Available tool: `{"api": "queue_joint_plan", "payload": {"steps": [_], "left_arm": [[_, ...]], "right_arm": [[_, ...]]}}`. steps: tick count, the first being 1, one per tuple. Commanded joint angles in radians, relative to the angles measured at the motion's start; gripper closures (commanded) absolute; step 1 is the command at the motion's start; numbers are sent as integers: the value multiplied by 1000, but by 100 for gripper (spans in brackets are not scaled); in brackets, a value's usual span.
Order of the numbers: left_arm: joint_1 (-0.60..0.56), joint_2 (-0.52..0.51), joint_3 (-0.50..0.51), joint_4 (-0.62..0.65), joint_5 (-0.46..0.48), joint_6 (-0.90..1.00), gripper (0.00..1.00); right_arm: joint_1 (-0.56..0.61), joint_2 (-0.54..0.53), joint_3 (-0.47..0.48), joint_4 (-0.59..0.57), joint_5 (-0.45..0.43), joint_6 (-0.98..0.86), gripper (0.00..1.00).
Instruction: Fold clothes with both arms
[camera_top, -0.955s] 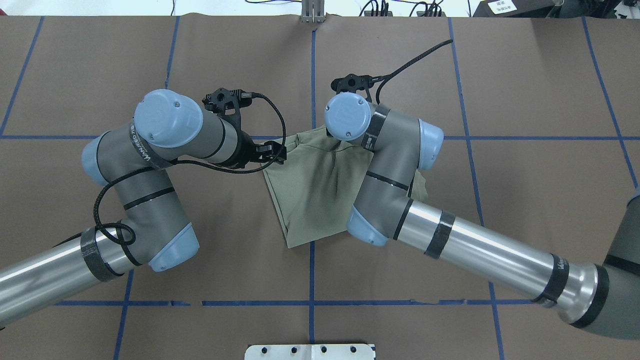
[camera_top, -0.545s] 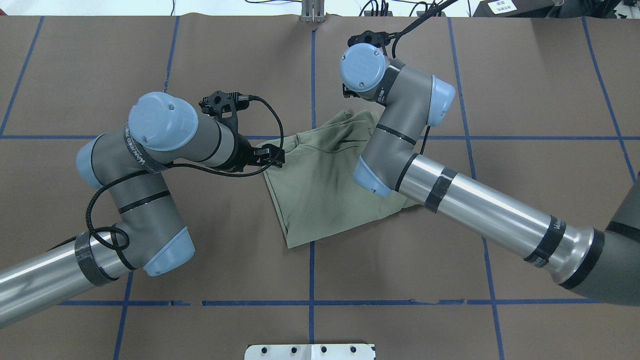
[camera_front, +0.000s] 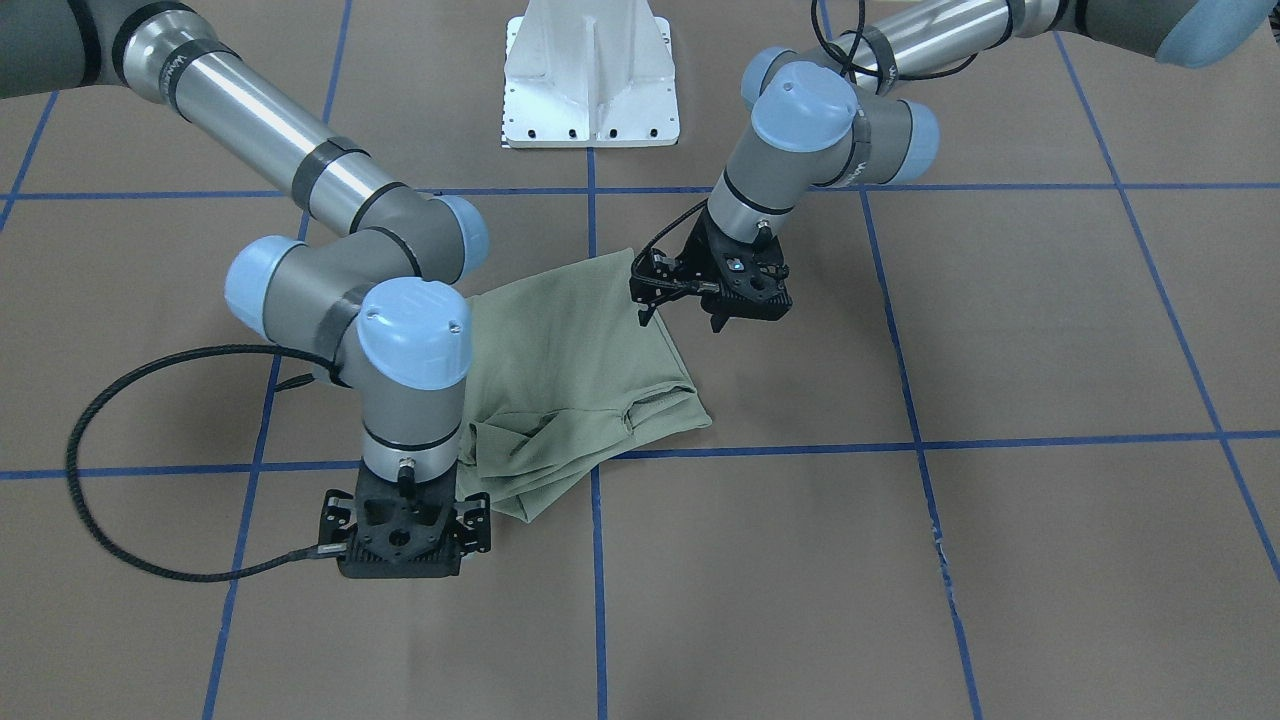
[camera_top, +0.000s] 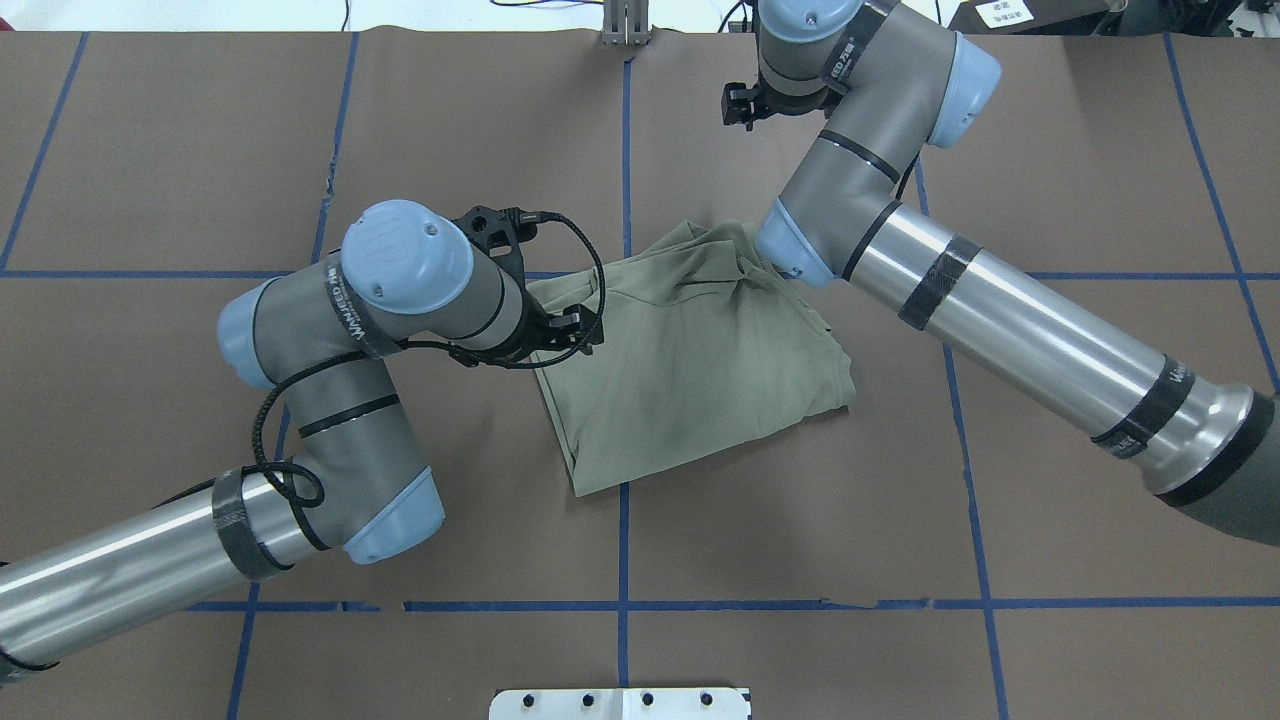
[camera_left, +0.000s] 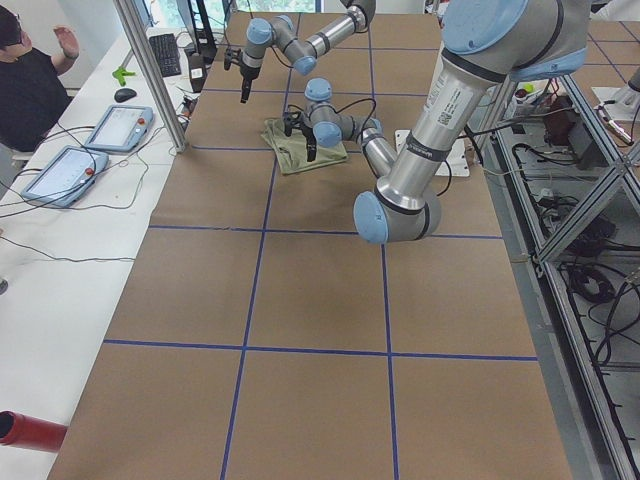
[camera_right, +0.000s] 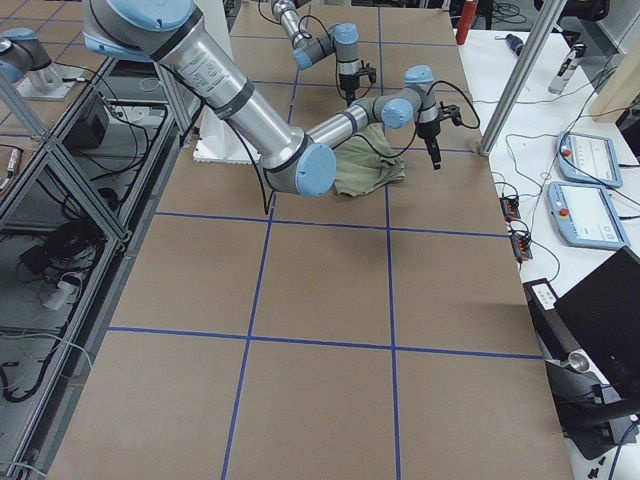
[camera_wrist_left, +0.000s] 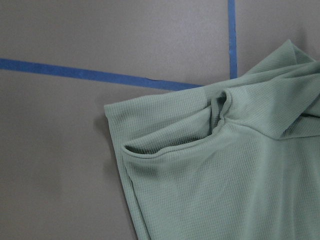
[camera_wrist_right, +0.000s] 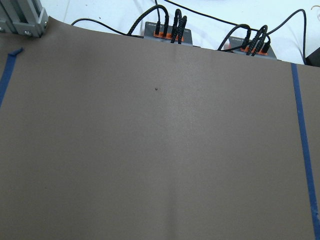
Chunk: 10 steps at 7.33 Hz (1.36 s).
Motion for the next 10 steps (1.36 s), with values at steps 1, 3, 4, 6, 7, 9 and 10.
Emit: {"api": "queue_joint_plan", "payload": {"steps": [1, 3, 4, 6, 7, 9, 10], "left_arm": [[5, -75, 147, 40, 105, 11, 0], [3, -73, 157, 49, 118, 37, 0], [-1, -75, 165, 49, 129, 56, 0], [-44, -75, 194, 44, 172, 64, 0], [-73, -75, 204, 46, 172, 76, 0], [-162, -75, 218, 44, 166, 97, 0], [-193, -76, 215, 41, 158, 99, 0]], "right_arm": [[7, -20, 17, 1, 16, -9, 0], [6, -25, 30, 1, 16, -6, 0], [6, -26, 30, 1, 16, -6, 0], [6, -28, 30, 0, 16, -6, 0], [6, -29, 30, 1, 16, -5, 0], [4, -37, 31, 1, 25, -2, 0], [4, -38, 34, 1, 36, 0, 0]]}}
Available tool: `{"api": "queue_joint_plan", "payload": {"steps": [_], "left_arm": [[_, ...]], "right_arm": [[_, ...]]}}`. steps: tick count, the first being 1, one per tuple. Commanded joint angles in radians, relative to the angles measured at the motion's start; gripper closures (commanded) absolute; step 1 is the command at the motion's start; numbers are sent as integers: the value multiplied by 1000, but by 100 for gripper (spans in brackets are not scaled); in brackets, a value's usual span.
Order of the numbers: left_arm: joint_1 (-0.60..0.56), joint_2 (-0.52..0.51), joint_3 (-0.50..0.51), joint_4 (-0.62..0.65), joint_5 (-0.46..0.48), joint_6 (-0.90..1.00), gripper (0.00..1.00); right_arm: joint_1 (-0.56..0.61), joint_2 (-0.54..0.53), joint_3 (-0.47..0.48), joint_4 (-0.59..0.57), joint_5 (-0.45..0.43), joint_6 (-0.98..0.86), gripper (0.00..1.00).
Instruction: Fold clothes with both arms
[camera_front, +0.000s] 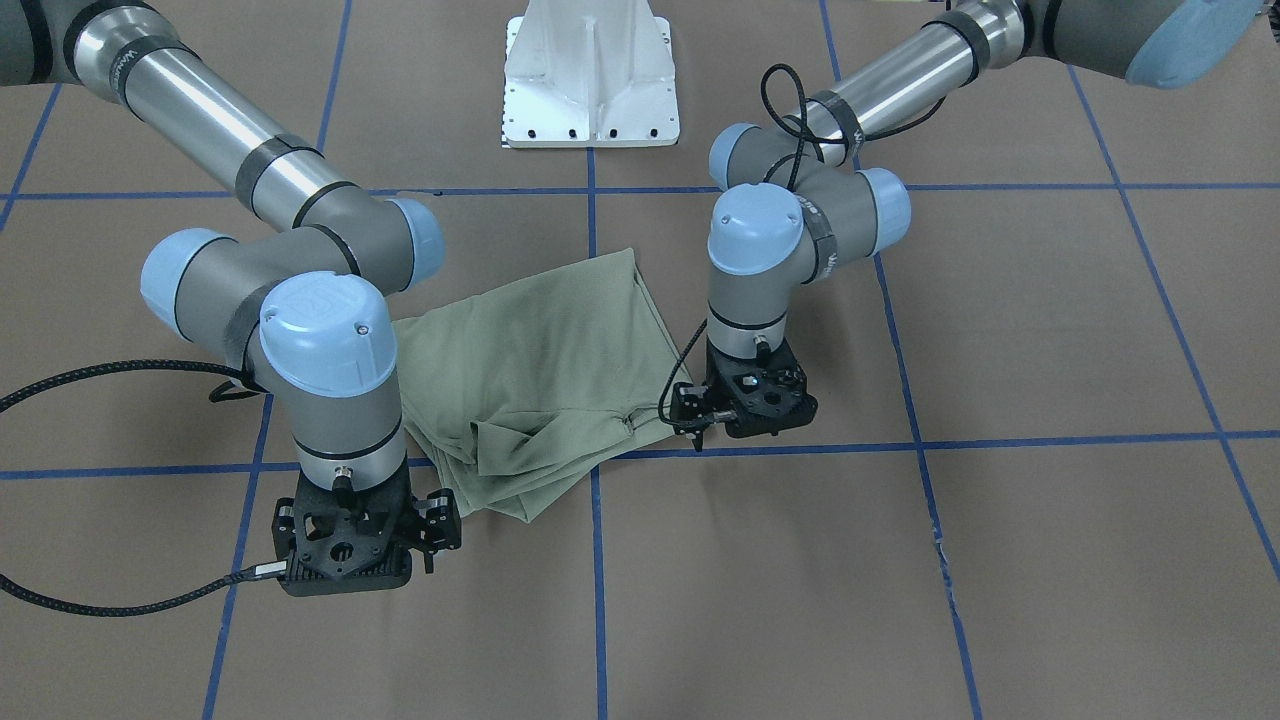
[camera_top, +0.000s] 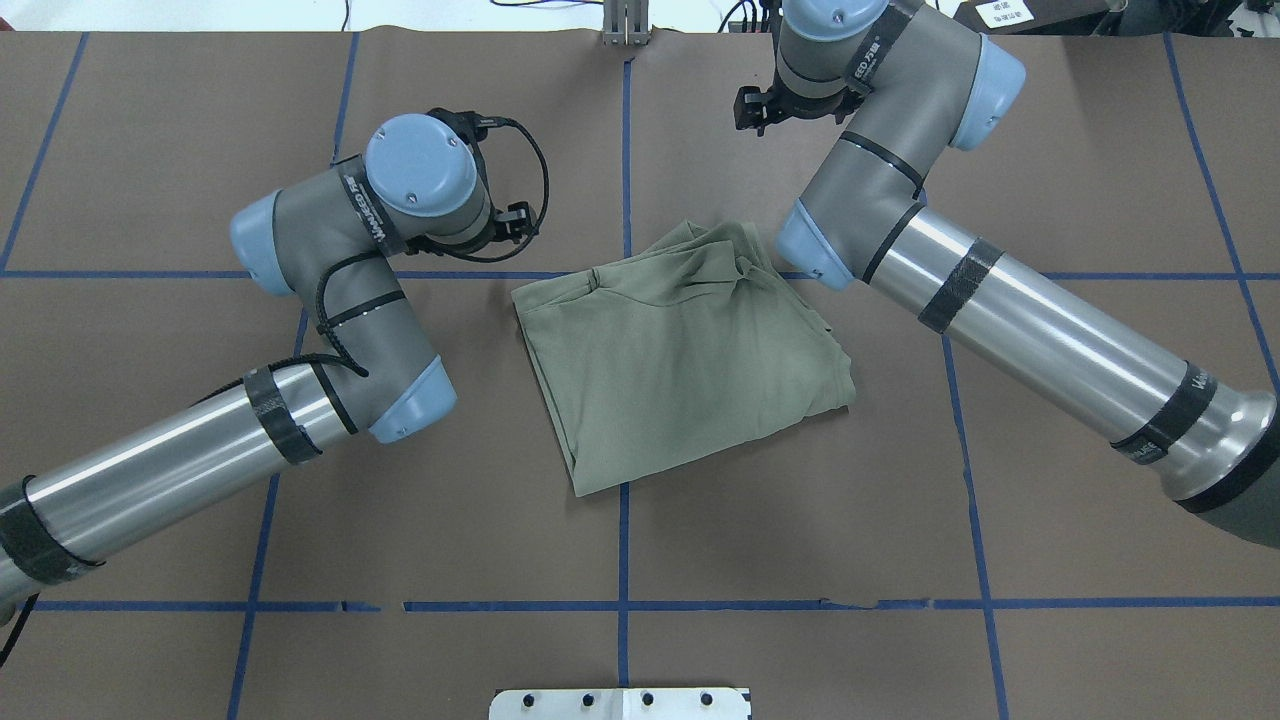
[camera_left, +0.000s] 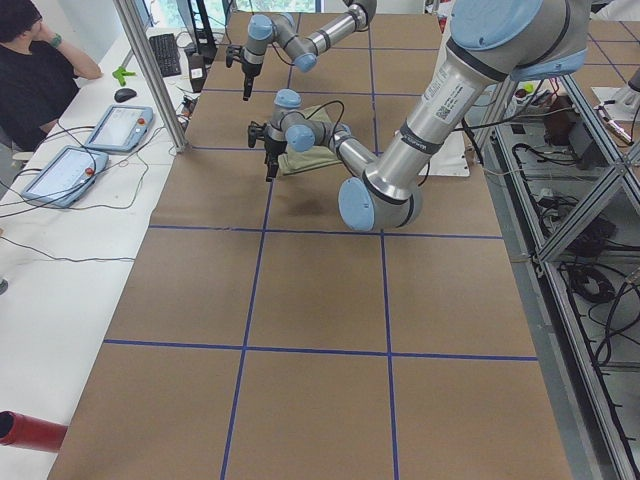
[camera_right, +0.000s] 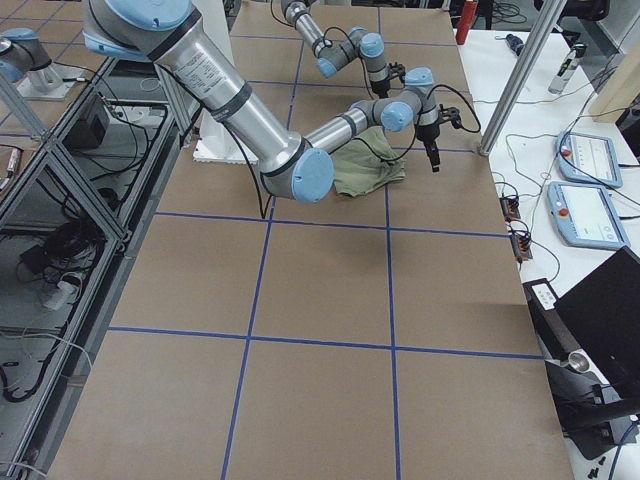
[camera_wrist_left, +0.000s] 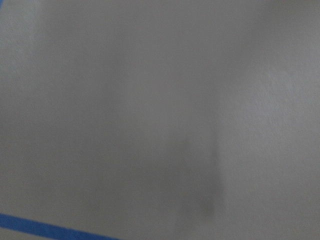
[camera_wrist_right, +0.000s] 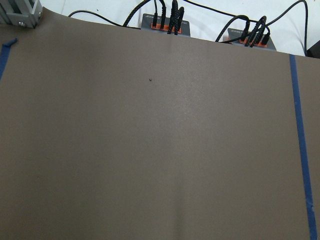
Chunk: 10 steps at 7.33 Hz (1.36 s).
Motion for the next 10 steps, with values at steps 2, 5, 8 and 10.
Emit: {"api": "queue_joint_plan", "payload": {"steps": [2, 5, 8, 10], "left_arm": [[-72, 10, -41, 1, -112, 98, 0], [-123, 114, -183, 5, -184, 313, 0], [-210, 264, -369, 40, -254, 483, 0], [-361, 417, -456, 82, -324, 785, 0]], "right_arm": [[1, -12, 9, 0, 75, -3, 0], [30, -48, 62, -15, 201, -13, 0], [175, -210, 159, -17, 331, -186, 0], [353, -437, 286, -17, 474, -455, 0]]}}
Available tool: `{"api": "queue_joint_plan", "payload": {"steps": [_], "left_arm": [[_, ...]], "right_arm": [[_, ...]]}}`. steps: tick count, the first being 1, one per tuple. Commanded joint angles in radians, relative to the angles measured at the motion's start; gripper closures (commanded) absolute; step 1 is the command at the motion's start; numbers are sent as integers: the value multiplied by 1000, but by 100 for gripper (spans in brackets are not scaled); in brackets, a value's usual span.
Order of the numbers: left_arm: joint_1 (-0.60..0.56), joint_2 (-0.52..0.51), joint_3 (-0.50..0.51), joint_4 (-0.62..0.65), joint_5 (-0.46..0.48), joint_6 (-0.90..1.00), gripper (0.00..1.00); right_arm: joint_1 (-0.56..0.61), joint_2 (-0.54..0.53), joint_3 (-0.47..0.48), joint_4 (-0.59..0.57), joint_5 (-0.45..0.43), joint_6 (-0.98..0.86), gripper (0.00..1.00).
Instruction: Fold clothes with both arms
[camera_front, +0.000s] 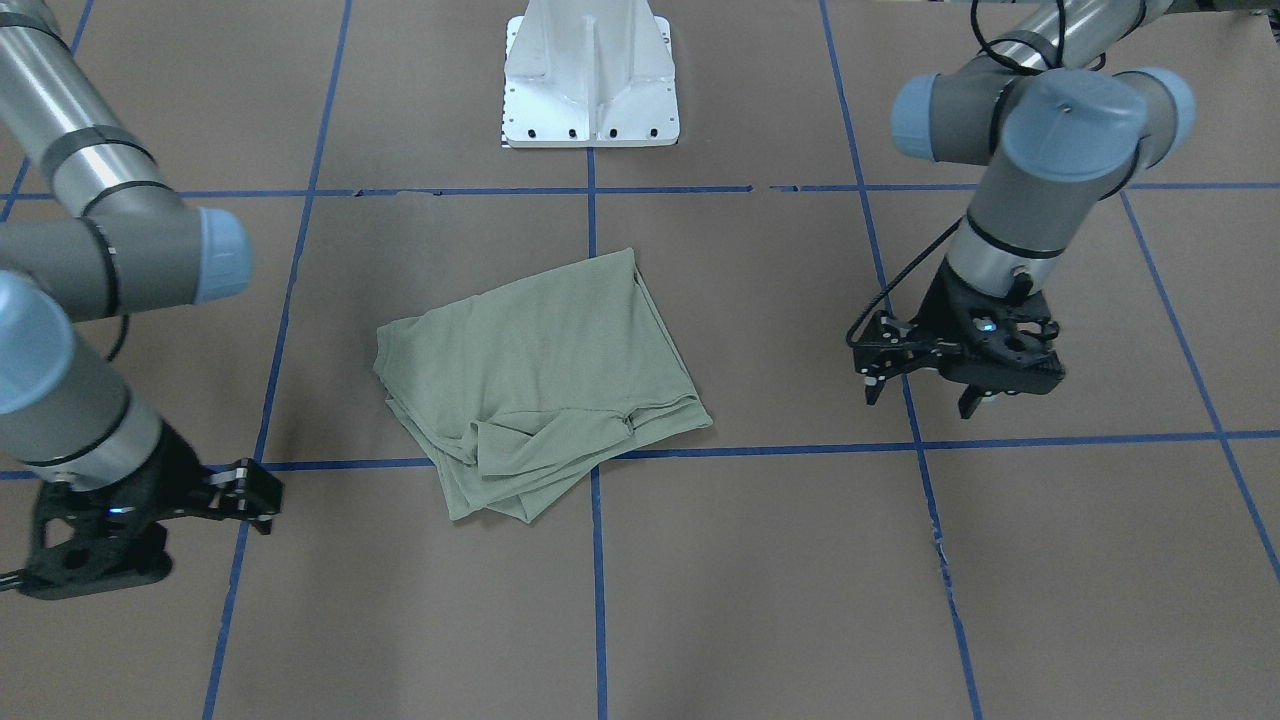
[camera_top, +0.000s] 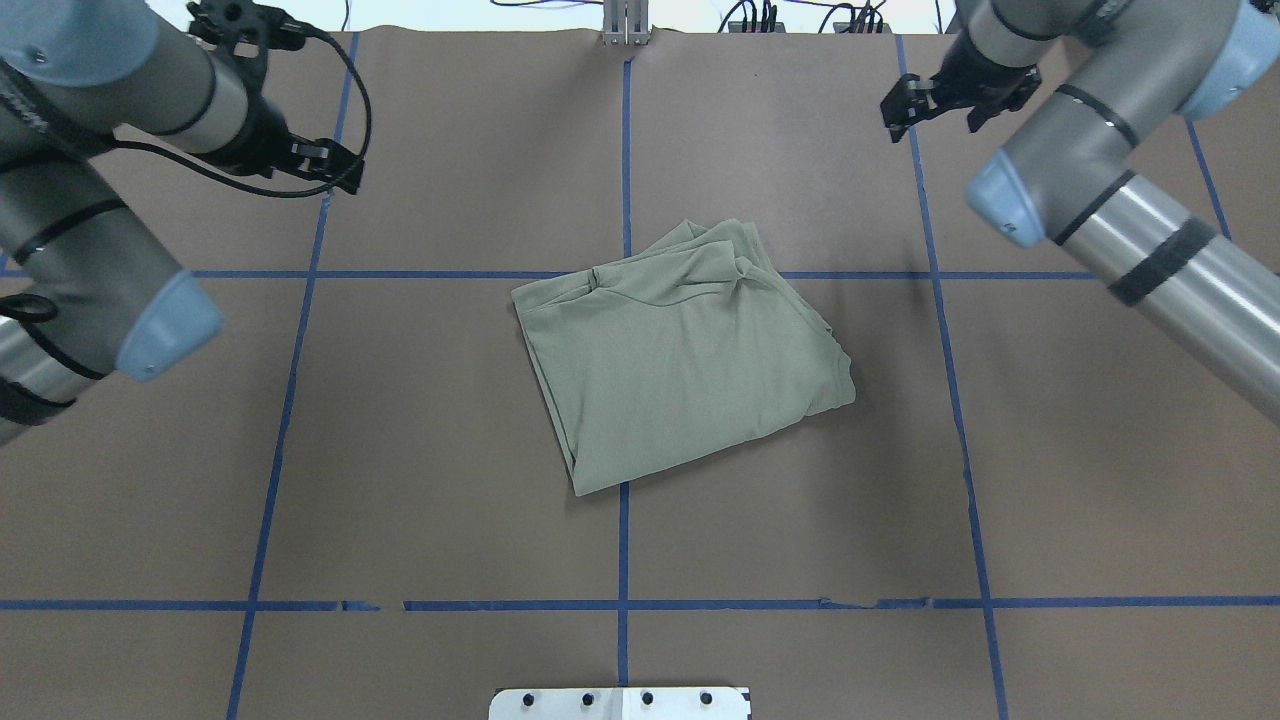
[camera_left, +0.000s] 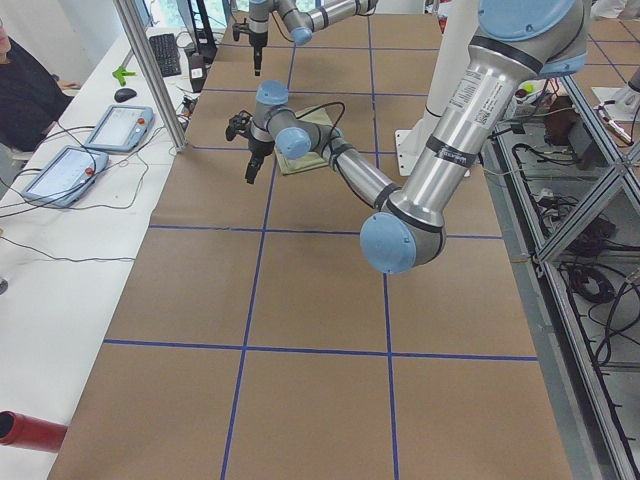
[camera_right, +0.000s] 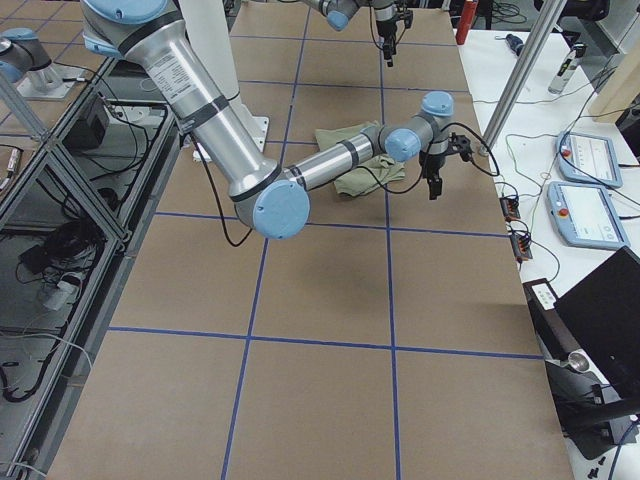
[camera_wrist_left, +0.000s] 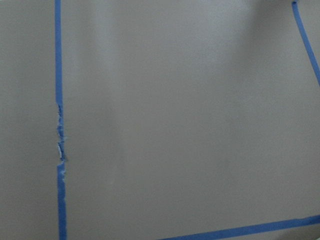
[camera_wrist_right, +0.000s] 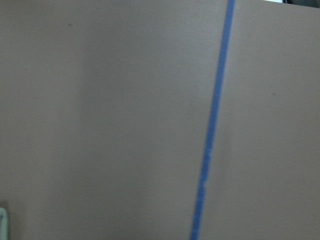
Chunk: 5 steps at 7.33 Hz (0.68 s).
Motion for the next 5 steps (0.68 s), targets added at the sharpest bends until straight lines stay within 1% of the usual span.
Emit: {"api": "queue_joint_plan", "payload": {"steps": [1, 2, 3, 4, 5], "left_arm": [[-207, 175, -53, 22, -105, 371, 0], [-323, 250, -51, 22, -153, 571, 0], [-422, 292, -46, 43, -198, 658, 0], [-476, 350, -60, 62, -236, 683, 0], [-501, 441, -95, 62, -255, 682, 0]], "right_arm": [[222, -252, 133, 0, 156, -316, 0], [275, -358, 179, -3, 163, -424, 0], [333, -423, 190, -18, 163, -537, 0], [380, -495, 213, -52, 163, -603, 0], [407, -567, 268, -83, 163, -604, 0]]}}
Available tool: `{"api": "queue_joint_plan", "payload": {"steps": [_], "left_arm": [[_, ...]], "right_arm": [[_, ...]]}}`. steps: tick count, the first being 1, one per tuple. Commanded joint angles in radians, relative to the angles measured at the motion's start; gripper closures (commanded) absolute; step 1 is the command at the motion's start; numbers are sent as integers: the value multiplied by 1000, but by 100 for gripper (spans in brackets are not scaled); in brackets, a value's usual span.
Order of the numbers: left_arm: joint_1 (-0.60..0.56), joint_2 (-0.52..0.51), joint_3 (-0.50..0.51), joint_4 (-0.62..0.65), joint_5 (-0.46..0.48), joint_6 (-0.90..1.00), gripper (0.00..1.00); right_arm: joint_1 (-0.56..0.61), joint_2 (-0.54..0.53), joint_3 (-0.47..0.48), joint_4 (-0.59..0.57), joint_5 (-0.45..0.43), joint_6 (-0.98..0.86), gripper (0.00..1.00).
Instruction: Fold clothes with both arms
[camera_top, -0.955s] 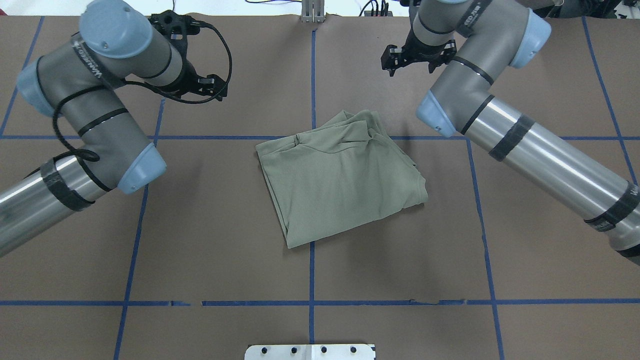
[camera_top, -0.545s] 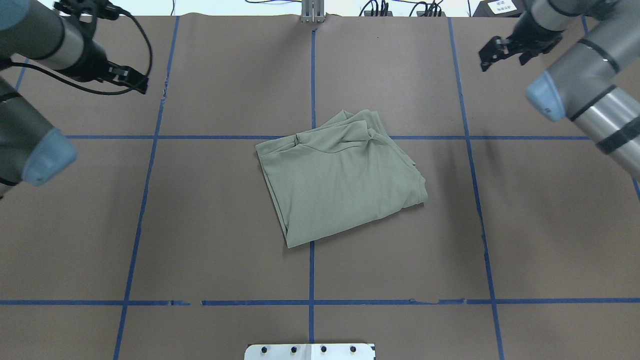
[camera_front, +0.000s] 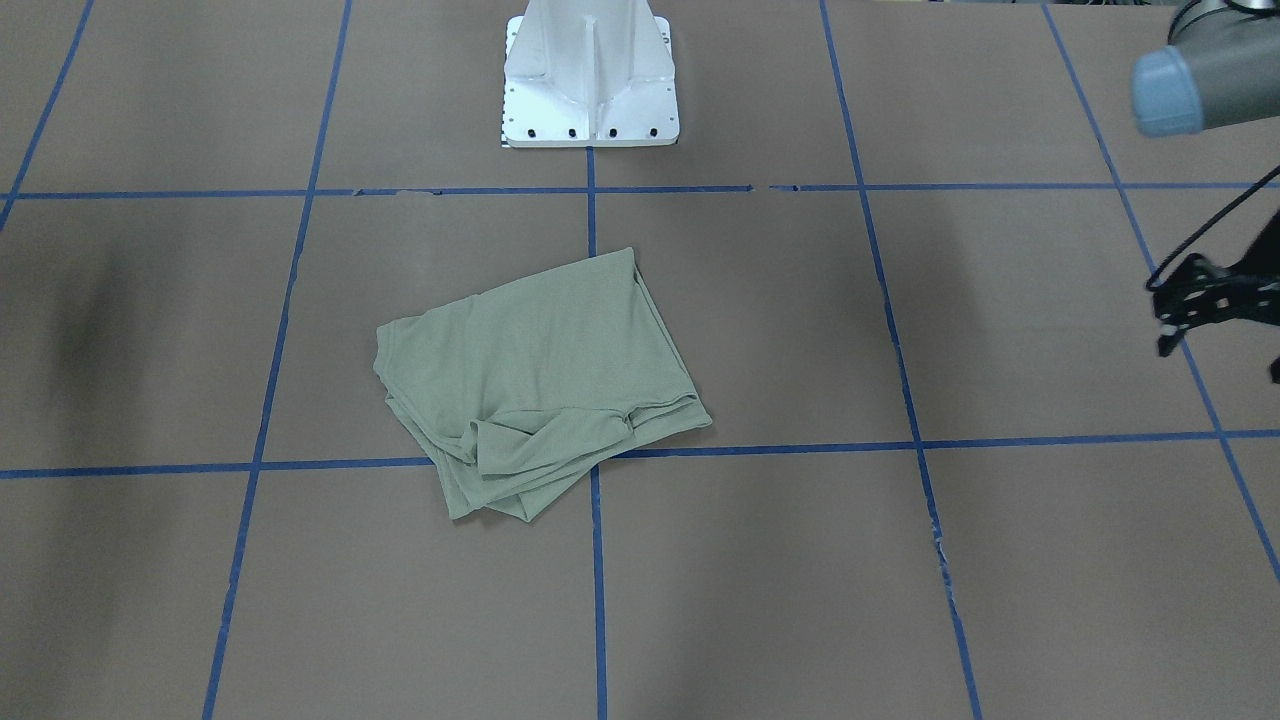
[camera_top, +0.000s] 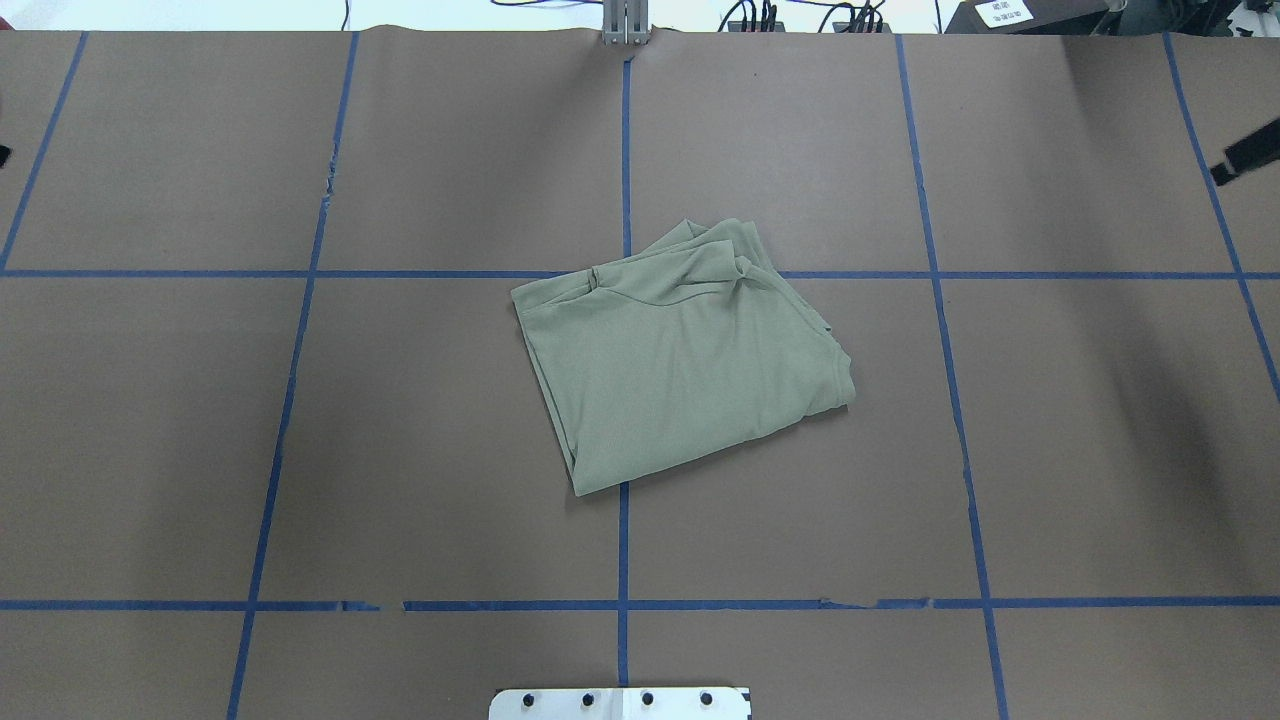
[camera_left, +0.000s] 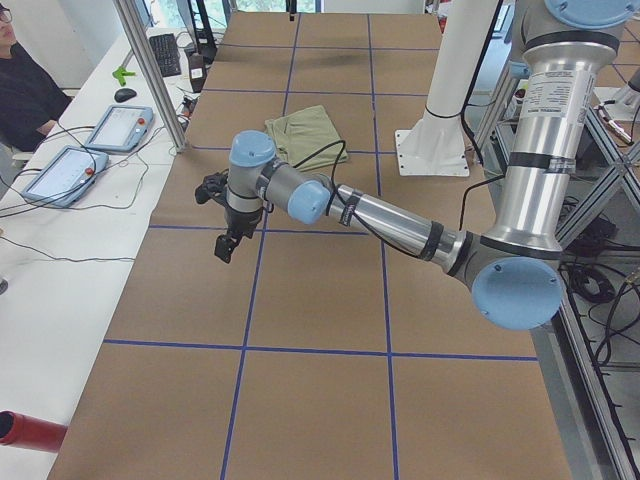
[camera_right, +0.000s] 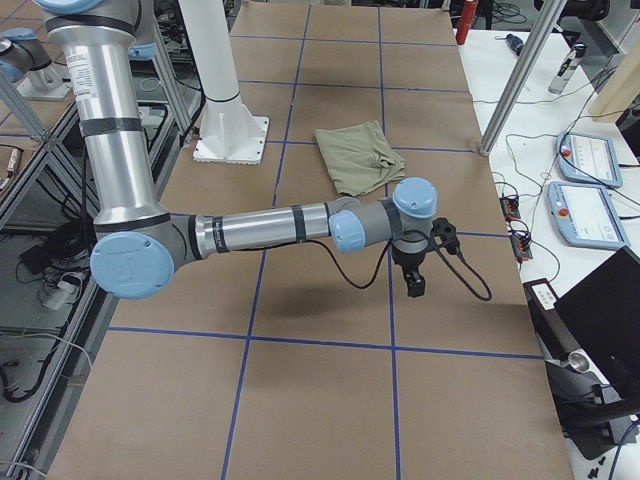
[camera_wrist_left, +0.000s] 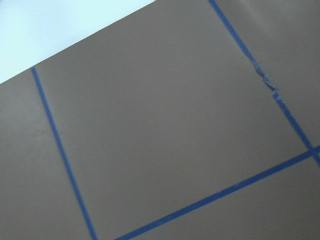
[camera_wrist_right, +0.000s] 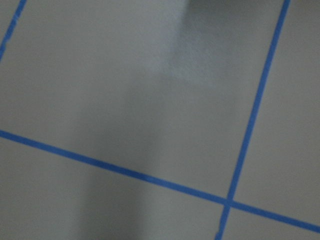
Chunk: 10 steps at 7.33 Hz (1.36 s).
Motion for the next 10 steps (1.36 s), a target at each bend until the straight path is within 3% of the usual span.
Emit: {"api": "queue_joint_plan", "payload": {"steps": [1, 3, 6, 10], "left_arm": [[-57, 126, -17, 18, -31, 25, 0], [-114, 143, -11, 128, -118, 34, 0], [-121, 200, -28, 164, -129, 81, 0], [-124, 182, -28, 199, -134, 83, 0]], "right_arm": [[75, -98, 113, -176, 0, -46, 0], [73, -136, 139, -193, 0, -41, 0], [69, -137, 137, -194, 0, -29, 0], [67, -137, 137, -193, 0, -27, 0]]}}
